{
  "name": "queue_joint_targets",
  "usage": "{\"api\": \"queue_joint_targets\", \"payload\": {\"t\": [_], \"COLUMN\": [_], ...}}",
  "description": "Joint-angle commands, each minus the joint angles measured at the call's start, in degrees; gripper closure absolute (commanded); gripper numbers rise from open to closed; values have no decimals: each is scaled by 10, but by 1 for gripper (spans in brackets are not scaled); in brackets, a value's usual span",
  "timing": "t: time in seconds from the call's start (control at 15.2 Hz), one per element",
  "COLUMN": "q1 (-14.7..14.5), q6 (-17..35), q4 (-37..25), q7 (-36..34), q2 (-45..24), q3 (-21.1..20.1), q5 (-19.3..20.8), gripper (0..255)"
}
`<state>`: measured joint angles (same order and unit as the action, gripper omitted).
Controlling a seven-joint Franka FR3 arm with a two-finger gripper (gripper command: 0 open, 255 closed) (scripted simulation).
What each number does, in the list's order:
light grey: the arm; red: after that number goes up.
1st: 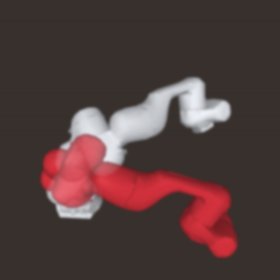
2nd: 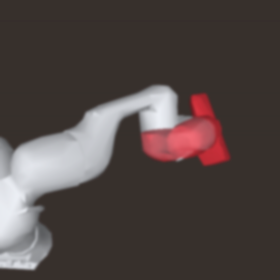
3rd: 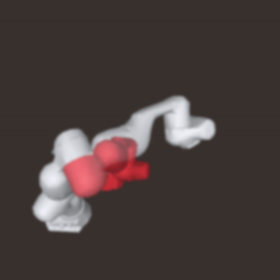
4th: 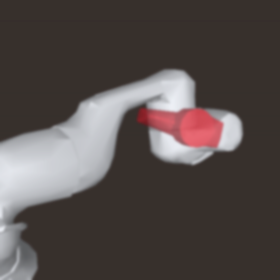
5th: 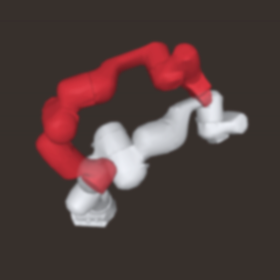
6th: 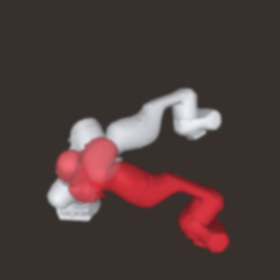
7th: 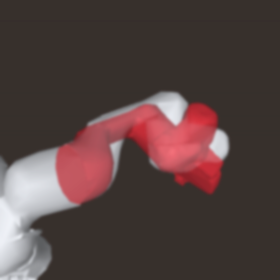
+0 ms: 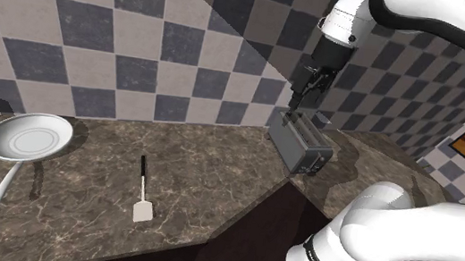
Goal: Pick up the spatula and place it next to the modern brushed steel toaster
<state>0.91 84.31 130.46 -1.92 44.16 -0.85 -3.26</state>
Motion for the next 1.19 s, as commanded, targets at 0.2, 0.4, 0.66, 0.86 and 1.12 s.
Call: {"api": "queue_joint_targets", "payload": {"t": [0.2,0.4,0.66,0.86,1.12], "q1": [-3,-6,-10,-13,-13], "q6": [54,110,189,250,333], "q4": [44,82,120,140,153], "q7": [-34,-68,-113,-147,-194], "q2": [-5,-18,-51,-87,-149], "q3": [-26,-54,-91,-121,-160], "q5": [-16,-33,-52,-64,-73], "gripper": [0,0,0,0,0]}}
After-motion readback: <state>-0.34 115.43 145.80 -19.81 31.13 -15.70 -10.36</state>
